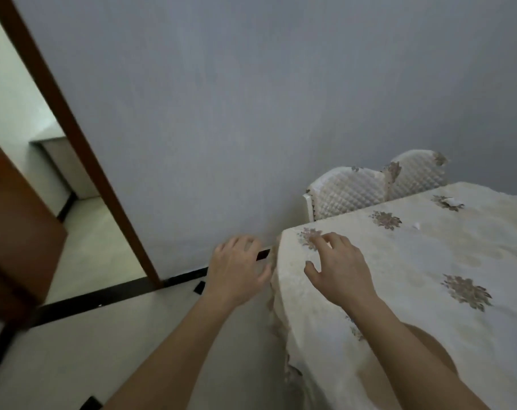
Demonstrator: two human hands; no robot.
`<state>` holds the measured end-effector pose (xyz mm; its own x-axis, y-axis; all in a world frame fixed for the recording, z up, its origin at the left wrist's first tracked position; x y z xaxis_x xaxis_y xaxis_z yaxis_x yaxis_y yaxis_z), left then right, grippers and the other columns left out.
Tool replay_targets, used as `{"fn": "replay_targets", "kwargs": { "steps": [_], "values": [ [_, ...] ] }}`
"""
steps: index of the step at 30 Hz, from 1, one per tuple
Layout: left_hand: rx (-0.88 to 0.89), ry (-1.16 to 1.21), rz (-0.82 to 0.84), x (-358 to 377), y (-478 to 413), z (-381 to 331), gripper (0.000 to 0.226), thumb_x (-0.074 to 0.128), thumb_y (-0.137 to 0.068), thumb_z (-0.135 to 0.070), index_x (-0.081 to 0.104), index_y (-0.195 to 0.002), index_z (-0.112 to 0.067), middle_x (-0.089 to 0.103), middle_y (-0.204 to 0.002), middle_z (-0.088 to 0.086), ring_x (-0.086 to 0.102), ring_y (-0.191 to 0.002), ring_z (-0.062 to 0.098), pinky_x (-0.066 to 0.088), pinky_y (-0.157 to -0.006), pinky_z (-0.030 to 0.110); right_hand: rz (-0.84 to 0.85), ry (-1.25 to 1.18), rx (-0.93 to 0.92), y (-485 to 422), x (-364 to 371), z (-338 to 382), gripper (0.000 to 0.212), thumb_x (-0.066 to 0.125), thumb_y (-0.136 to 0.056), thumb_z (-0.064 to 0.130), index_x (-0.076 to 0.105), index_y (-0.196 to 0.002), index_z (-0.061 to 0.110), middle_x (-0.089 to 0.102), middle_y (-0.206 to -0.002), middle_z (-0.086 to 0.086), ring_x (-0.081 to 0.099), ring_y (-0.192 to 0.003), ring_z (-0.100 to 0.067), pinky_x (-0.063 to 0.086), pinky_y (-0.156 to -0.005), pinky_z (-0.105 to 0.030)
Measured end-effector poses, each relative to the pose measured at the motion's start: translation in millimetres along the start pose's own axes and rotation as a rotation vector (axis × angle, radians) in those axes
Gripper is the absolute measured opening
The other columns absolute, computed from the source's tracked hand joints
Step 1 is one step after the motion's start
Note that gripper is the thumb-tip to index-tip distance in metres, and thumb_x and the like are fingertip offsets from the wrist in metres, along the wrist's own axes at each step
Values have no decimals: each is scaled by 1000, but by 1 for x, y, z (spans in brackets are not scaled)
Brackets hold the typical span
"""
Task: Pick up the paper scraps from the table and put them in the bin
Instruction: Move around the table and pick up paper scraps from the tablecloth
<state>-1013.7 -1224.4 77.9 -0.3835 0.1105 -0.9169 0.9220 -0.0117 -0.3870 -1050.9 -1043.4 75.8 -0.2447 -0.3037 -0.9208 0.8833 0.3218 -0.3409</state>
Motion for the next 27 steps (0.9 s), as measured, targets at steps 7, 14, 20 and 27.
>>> {"fn": "replay_targets", "kwargs": {
  "steps": [7, 14, 20, 27],
  "values": [
    [-116, -71, 17, 1, 13, 75, 52, 44, -87, -54, 54, -130, -26, 59, -128, -4, 52, -118, 19, 43, -96, 37, 29, -49, -130, -33, 36, 65, 37, 60, -82, 33, 61, -115, 16, 62, -109, -6, 55, -105, -29, 45, -87, -41],
    [-134, -76, 0, 28, -30, 137, 52, 44, -87, -54, 55, -129, -25, 60, -127, -3, 53, -117, 19, 44, -95, 39, 41, -51, -182, -95, 82, 102, 42, 62, -79, 33, 62, -117, 16, 63, -107, -7, 57, -102, -29, 47, -82, -40],
    [-123, -47, 25, 65, -104, 211, 51, 48, -86, -54, 58, -126, -23, 62, -124, -1, 56, -113, 20, 45, -90, 38, 67, -46, -142, -184, 137, 126, 43, 62, -82, 38, 59, -120, 17, 62, -109, -6, 57, -102, -27, 49, -82, -41],
    [-42, 32, 58, 102, -193, 269, 52, 48, -84, -51, 60, -124, -20, 64, -120, 2, 57, -108, 23, 45, -86, 40, 76, -26, -65, -277, 179, 142, 44, 61, -85, 37, 58, -124, 16, 62, -116, -8, 56, -107, -27, 49, -85, -42]
  ]
}}
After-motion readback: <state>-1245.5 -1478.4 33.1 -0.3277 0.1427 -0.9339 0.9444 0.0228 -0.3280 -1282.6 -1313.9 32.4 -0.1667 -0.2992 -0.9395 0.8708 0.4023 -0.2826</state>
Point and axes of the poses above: each hand's wrist, its own y-axis away from the middle knuckle, its own x-axis out of the palm, z = x × y, the point moved 9 cm from there along -y, towards the middle knuckle
